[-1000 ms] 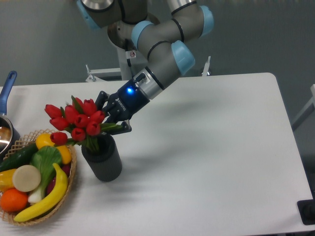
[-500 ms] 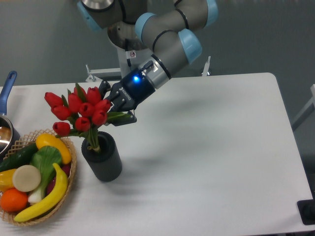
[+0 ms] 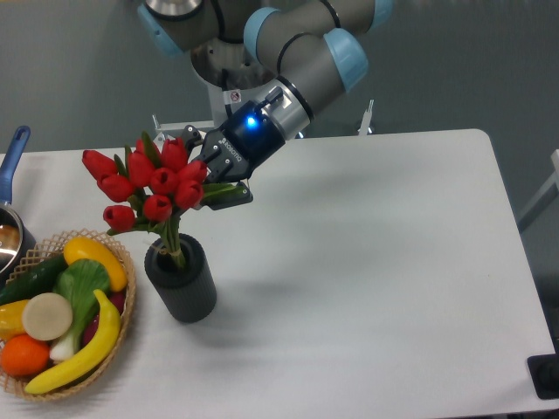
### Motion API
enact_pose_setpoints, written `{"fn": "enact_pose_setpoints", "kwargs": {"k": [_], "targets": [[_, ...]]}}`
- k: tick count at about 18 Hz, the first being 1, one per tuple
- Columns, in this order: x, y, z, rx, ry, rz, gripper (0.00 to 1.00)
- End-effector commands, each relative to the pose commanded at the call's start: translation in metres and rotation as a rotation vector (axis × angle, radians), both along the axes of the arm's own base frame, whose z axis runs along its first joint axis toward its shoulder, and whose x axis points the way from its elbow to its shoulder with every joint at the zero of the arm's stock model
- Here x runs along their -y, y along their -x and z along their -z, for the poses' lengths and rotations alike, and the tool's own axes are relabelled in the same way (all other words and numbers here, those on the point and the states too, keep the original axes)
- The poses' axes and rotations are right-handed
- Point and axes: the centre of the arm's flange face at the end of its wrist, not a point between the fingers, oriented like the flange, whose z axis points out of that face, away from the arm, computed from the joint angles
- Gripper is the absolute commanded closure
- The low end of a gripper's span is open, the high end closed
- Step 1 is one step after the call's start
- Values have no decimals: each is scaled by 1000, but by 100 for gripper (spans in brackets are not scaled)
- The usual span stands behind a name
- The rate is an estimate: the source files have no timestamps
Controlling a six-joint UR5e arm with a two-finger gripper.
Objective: Pick up the flowers from the vase
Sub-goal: 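Raise the tulip bunch higher, clear of the vase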
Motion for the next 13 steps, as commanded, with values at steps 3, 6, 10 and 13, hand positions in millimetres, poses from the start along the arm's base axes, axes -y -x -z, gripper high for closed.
{"fn": "enact_pose_setpoints", "kwargs": {"k": [3, 6, 10, 13], "targets": [[1, 1, -7, 45, -30, 3, 68], [5, 5, -10, 80, -57, -2, 68], [6, 8, -14, 97, -73, -3, 68], [6, 10, -23, 145, -81, -6, 68]]}}
